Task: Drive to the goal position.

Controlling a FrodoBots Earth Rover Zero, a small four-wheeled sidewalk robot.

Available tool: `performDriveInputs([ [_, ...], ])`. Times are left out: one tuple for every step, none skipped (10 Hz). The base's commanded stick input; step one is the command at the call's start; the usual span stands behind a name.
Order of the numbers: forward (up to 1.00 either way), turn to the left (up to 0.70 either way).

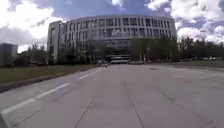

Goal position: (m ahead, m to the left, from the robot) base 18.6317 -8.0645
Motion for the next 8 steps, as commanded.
performDriveInputs([
  [0.7, 0.0],
  [0.7, 0.0],
  [0.7, 0.0],
  [0.7, 0.0],
  [0.7, 0.0],
  [0.7, 0.0],
  [0.7, 0.0],
  [0.7, 0.0],
])
